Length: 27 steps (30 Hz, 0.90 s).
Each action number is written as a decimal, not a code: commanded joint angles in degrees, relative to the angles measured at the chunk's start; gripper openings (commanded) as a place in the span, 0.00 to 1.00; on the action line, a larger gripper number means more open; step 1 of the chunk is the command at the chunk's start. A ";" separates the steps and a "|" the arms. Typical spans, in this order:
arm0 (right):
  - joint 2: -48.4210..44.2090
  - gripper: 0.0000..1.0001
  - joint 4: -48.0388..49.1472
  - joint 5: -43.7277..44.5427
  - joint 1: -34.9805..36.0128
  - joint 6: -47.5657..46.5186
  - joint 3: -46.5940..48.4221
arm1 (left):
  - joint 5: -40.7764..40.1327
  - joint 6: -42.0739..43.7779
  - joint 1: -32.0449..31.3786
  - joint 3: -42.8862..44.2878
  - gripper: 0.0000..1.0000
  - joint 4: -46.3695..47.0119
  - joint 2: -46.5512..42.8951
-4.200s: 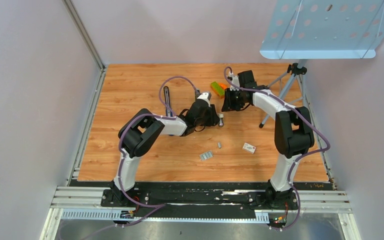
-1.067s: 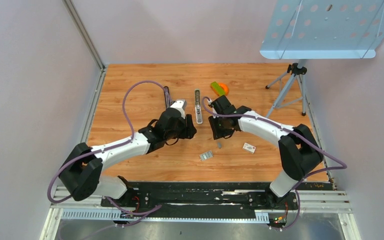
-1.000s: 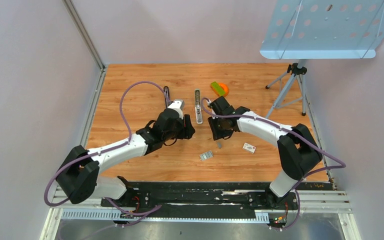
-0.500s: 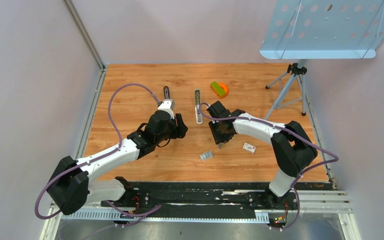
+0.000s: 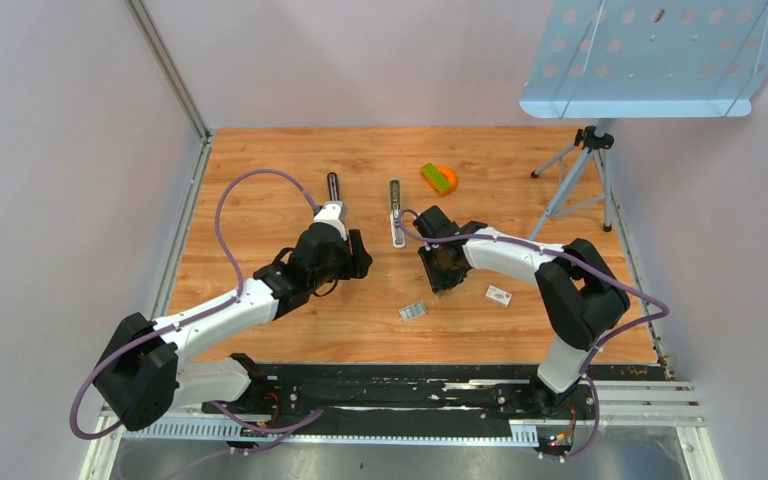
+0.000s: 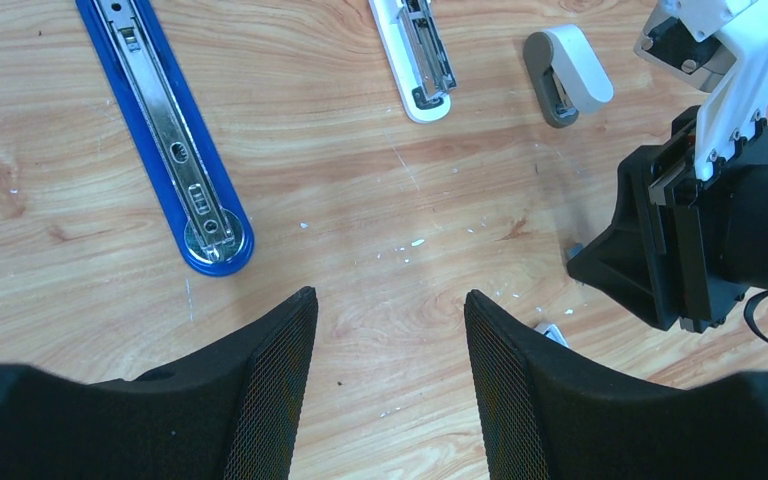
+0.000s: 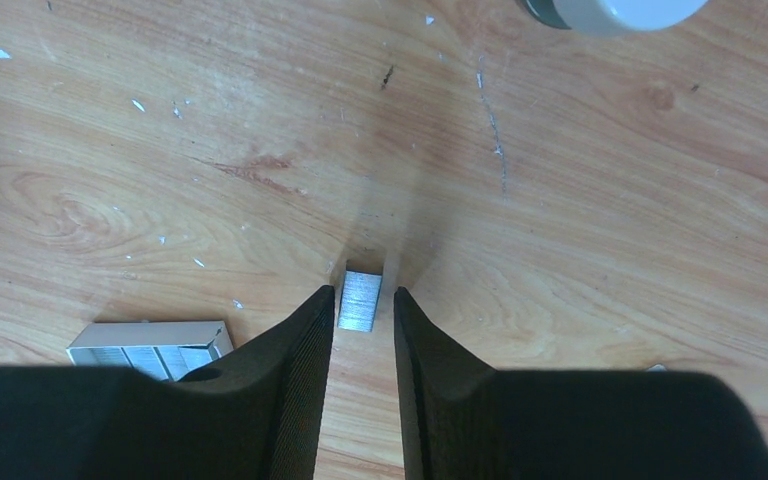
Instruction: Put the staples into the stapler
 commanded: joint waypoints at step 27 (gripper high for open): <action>1.54 0.19 -0.23 2.08 1.43 1.32 4.73 | 13.91 -5.54 10.14 -3.12 0.60 0.08 -2.93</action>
